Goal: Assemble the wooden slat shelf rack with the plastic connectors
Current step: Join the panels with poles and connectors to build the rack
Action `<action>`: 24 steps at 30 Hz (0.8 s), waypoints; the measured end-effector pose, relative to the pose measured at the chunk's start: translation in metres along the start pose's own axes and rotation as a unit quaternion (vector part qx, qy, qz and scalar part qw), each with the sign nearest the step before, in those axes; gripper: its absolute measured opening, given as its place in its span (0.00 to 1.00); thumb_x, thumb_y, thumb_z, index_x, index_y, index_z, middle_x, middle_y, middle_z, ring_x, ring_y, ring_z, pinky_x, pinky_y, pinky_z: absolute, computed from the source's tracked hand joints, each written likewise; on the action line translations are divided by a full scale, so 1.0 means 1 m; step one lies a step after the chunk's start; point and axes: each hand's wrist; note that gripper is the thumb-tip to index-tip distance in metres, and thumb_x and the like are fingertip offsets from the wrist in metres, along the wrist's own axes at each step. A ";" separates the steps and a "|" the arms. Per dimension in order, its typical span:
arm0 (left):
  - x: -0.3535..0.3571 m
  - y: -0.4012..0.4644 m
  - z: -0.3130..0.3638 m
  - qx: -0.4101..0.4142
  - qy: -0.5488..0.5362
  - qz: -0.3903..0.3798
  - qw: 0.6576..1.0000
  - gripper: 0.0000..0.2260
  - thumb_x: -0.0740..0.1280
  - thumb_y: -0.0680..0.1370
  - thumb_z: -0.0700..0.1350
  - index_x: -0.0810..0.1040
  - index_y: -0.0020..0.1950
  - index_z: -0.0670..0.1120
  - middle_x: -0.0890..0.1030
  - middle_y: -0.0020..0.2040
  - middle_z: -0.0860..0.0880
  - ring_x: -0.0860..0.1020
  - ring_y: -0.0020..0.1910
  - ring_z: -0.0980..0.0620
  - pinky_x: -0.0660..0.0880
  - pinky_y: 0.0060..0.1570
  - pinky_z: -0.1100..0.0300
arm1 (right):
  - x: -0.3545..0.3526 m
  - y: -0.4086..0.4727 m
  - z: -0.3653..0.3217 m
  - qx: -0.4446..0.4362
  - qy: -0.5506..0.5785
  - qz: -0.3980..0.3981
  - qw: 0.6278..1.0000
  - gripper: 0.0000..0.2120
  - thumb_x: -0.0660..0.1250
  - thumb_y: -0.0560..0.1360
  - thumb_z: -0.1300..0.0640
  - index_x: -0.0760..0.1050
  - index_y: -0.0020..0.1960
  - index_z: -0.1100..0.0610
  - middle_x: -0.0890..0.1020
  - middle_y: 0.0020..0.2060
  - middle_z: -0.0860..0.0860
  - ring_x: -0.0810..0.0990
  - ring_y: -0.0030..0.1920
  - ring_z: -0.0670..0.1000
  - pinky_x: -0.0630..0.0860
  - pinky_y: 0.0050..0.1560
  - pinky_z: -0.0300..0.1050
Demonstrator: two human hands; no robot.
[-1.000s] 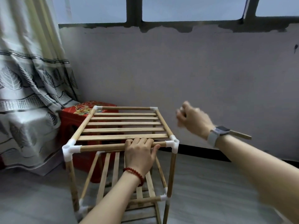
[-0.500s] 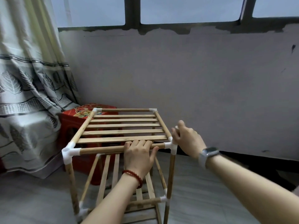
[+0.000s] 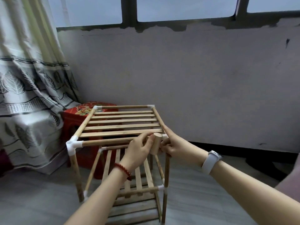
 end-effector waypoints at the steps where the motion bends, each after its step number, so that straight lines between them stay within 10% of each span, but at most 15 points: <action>1: 0.002 -0.003 -0.003 0.004 0.019 0.001 1.000 0.11 0.57 0.80 0.51 0.74 0.59 0.52 0.79 0.51 0.55 0.77 0.52 0.58 0.75 0.49 0.67 | 0.004 -0.002 -0.001 -0.004 0.001 0.017 1.000 0.36 0.61 0.78 0.63 0.43 0.77 0.52 0.78 0.40 0.44 0.76 0.38 0.40 0.70 0.38 0.30; 10: 0.003 -0.008 0.013 -0.067 0.010 -0.009 0.998 0.18 0.51 0.81 0.57 0.75 0.48 0.47 0.77 0.39 0.49 0.76 0.41 0.50 0.74 0.45 0.55 | 0.019 -0.016 -0.014 -0.039 -0.128 0.119 0.984 0.10 0.62 0.78 0.51 0.64 0.55 0.52 0.80 0.48 0.52 0.81 0.45 0.52 0.78 0.48 0.48; 17: -0.012 0.001 0.018 -0.166 -0.026 0.011 0.986 0.20 0.48 0.83 0.51 0.70 0.38 0.46 0.70 0.29 0.49 0.68 0.28 0.52 0.65 0.29 0.61 | 0.016 -0.025 0.002 -0.210 -0.445 0.278 0.825 0.05 0.68 0.74 0.54 0.79 0.42 0.54 0.78 0.29 0.47 0.75 0.21 0.49 0.59 0.22 0.36; 20: -0.014 -0.004 0.014 -0.159 0.008 0.013 0.987 0.21 0.46 0.83 0.52 0.70 0.36 0.46 0.69 0.27 0.50 0.66 0.25 0.54 0.63 0.25 0.63 | 0.018 -0.021 -0.005 -0.183 -0.452 0.246 0.837 0.17 0.55 0.77 0.48 0.80 0.40 0.52 0.79 0.28 0.47 0.74 0.20 0.50 0.61 0.21 0.37; 24: -0.021 -0.010 0.014 -0.110 0.034 0.049 0.992 0.19 0.46 0.83 0.50 0.70 0.40 0.44 0.70 0.30 0.48 0.66 0.26 0.55 0.63 0.28 0.62 | 0.022 -0.021 -0.018 -0.132 -0.405 0.184 0.886 0.20 0.48 0.81 0.44 0.75 0.58 0.49 0.82 0.46 0.50 0.80 0.43 0.55 0.71 0.40 0.45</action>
Point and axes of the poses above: each hand's wrist, its own y-axis towards the middle knuckle, its own x-axis out of the palm, z = x × y
